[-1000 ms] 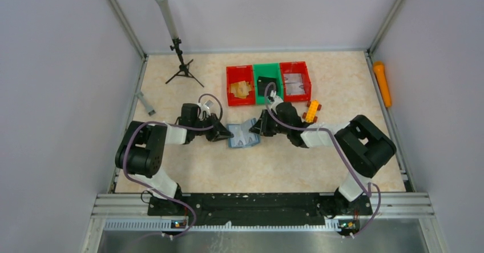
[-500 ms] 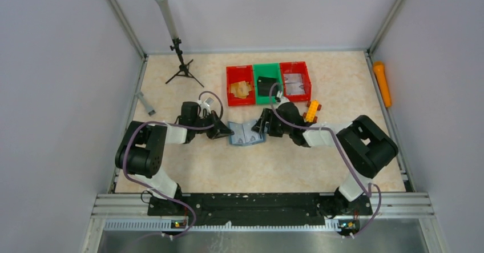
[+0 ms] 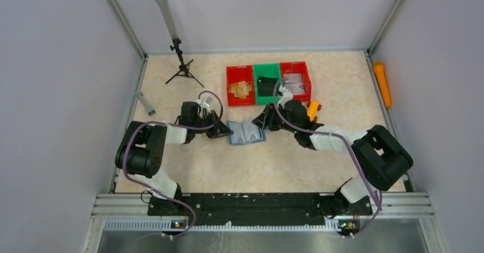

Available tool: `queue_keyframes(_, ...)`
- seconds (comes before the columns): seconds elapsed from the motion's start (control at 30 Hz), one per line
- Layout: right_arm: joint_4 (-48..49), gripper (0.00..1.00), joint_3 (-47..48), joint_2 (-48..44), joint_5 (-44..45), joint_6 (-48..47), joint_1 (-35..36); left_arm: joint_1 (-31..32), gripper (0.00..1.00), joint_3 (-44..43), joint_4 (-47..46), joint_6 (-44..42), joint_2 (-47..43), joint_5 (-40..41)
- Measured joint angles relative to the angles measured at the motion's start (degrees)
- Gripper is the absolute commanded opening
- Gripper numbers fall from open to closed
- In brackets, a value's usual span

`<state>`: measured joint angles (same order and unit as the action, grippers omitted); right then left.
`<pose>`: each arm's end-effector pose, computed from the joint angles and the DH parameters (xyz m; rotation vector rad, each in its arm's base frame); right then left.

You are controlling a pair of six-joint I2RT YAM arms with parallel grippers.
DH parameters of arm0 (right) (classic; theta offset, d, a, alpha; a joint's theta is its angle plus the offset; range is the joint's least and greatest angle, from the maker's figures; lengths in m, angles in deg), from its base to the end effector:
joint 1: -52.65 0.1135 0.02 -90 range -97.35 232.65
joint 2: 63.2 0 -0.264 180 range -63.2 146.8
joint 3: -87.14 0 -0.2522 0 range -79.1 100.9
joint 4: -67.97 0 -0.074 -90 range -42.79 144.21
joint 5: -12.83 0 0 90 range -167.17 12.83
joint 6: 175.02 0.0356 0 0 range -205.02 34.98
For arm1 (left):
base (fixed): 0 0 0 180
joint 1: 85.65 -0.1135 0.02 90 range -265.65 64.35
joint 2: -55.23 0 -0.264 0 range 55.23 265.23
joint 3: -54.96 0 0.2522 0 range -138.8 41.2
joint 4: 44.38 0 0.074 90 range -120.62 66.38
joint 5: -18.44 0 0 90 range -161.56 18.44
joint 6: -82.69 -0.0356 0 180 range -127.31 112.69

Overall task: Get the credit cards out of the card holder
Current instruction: Remove the credit card from the card holder.

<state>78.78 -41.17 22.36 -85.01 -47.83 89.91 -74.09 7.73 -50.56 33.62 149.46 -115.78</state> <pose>0.2434 0.1912 0.1934 -0.0965 2.1017 0.9553 0.2760 -0.0818 0.1273 -0.1740 2.3962 -1.3386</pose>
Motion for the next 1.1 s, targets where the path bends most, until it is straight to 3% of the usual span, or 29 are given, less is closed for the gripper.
queue_keyframes(0.3,-0.96,0.34,5.29,12.28,-6.64,-0.59,2.12,0.0,0.09,-0.22,1.44,-0.87,0.02,0.59)
queue_keyframes(0.6,-4.94,0.31,8.37,15.39,-6.34,-0.57,2.12,0.02,0.44,-0.94,1.46,-1.01,2.73,-0.13)
queue_keyframes(0.67,-5.53,0.31,8.7,15.39,-6.25,-0.57,2.12,0.17,0.47,-1.05,1.38,-0.42,3.63,-0.76)
queue_keyframes(0.73,-5.81,0.31,8.9,15.39,-6.27,-0.55,2.12,0.52,0.4,-1.57,1.22,-0.35,3.8,-1.53)
queue_keyframes(0.9,-5.99,0.31,9.01,15.45,-6.4,-0.37,2.12,1.88,0.09,-3.19,1.03,-0.33,5.68,-1.79)
queue_keyframes(1.1,-5.25,0.31,8.98,15.45,-7.63,0.07,2.12,1.99,0.01,-3.15,-0.02,0.13,5.77,-3.32)
